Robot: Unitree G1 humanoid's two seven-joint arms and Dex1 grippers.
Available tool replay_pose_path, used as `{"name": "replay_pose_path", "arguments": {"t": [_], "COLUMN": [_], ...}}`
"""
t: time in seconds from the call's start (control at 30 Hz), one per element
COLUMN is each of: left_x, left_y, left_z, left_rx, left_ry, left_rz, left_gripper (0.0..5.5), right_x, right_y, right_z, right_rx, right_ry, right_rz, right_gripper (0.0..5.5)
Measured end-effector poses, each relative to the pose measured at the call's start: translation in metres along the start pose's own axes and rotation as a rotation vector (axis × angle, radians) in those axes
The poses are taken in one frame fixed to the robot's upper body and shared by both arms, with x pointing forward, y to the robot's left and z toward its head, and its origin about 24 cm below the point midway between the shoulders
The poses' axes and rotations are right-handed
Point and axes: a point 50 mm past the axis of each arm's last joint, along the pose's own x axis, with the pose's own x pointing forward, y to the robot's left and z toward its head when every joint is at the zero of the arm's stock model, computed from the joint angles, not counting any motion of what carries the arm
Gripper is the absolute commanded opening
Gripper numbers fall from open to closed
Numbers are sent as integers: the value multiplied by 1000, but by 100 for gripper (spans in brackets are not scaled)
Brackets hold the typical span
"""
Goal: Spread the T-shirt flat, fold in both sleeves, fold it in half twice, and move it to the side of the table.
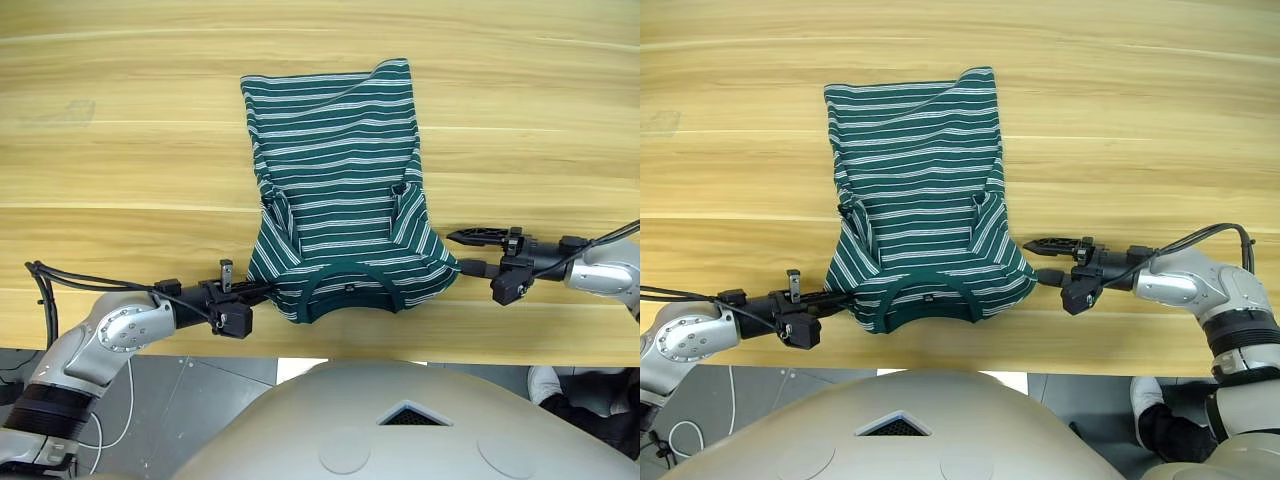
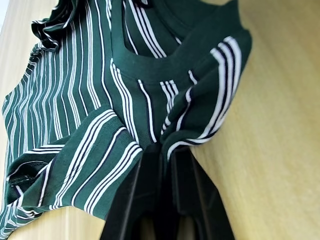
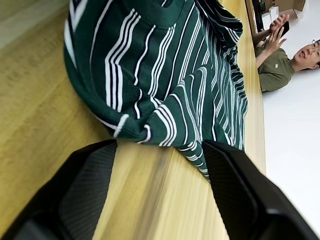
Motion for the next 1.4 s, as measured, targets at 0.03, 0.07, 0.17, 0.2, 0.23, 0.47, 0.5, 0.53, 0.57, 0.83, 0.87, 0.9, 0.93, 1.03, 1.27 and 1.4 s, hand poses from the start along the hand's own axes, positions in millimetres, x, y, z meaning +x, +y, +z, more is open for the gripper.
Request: {"name": "replay_pose_path", "arguments": {"t": [0.03, 0.07, 0.17, 0.2, 0.23, 0.47, 0.5, 0.53, 0.57, 0.83, 0.87, 0.9, 0.93, 1.03, 1.27, 1.4], "left_x": [0, 1, 2, 3, 3, 4, 4, 5, 5, 5, 5, 5, 4, 3, -11, -33], "left_y": [1, 1, 7, 8, 9, 11, 11, 11, 10, 9, 9, 9, 10, 10, 18, 33], "left_z": [0, -1, -3, -4, -4, -4, -4, -3, -3, -3, -3, -3, -3, -4, -16, -21], "left_rx": [2, 4, 19, 21, 23, 23, 25, 28, 27, 20, 20, 21, 22, 22, 7, -37], "left_ry": [0, -1, -2, -1, 0, 4, 5, 6, 5, 6, 6, 8, 10, 14, 73, 160], "left_rz": [2, 3, 5, 6, 6, 7, 5, 3, 1, 6, 6, 8, 11, 12, 11, 1], "left_gripper": [1, 1, 1, 1, 1, 1, 1, 1, 1, 1, 1, 1, 1, 1, 1, 1], "right_x": [4, 4, 9, 10, 11, 15, 16, 16, 16, 17, 17, 17, 17, 19, 24, 20], "right_y": [-1, -1, -2, -2, -2, -1, 0, 1, 2, 11, 11, 12, 12, 11, -4, -24], "right_z": [0, 1, 3, 4, 5, 6, 6, 6, 7, 9, 9, 9, 9, 10, 18, 25], "right_rx": [-2, -4, -12, -15, -17, -13, -10, -6, -1, 23, 26, 32, 36, 67, 338, 641], "right_ry": [-11, -13, -35, -43, -49, -61, -62, -62, -61, -60, -60, -58, -59, -57, -68, -114], "right_rz": [-3, -2, 5, 4, 4, 10, 13, 16, 19, 53, 54, 54, 54, 49, 35, 39], "right_gripper": [318, 318, 318, 318, 318, 255, 237, 214, 191, 23, 1, 1, 1, 1, 1, 1]}}
